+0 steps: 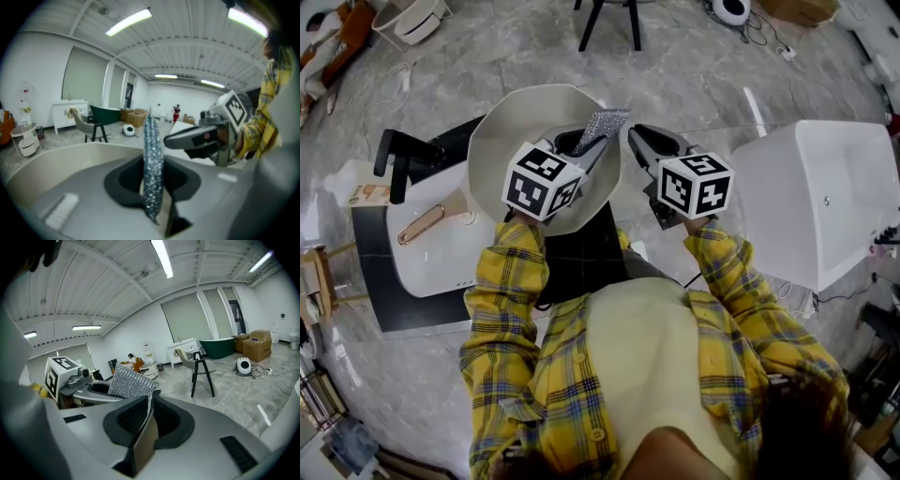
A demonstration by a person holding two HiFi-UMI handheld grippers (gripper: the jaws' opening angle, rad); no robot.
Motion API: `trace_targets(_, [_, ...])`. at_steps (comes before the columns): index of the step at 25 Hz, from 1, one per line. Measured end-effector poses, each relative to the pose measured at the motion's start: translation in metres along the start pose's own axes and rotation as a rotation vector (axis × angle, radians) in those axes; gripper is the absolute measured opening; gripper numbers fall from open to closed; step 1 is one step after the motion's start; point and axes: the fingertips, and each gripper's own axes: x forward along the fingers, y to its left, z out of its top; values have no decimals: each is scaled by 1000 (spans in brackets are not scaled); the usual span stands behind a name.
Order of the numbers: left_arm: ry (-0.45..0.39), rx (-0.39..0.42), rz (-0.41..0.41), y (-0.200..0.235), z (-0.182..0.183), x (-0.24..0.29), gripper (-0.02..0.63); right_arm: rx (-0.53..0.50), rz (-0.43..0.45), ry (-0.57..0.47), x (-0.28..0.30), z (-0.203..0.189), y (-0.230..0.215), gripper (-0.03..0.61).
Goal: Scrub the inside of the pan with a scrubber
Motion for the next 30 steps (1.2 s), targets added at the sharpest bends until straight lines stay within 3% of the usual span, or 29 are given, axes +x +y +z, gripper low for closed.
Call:
trace_targets(6, [-25,23,-79,-12,-7,-6,86,9,9,-22,-4,3,3,18])
trace_targets(18, [152,112,-131,-29,-23,-21,86,28,28,-47,-14,5,6,18])
trace_targets(23, [194,144,-83,-23,-25,-29,86,35,21,-64,-18,9,5,18])
trace_targets(30, [273,124,-34,-10,-33,-31,86,31,41,-62,-17,9,12,18])
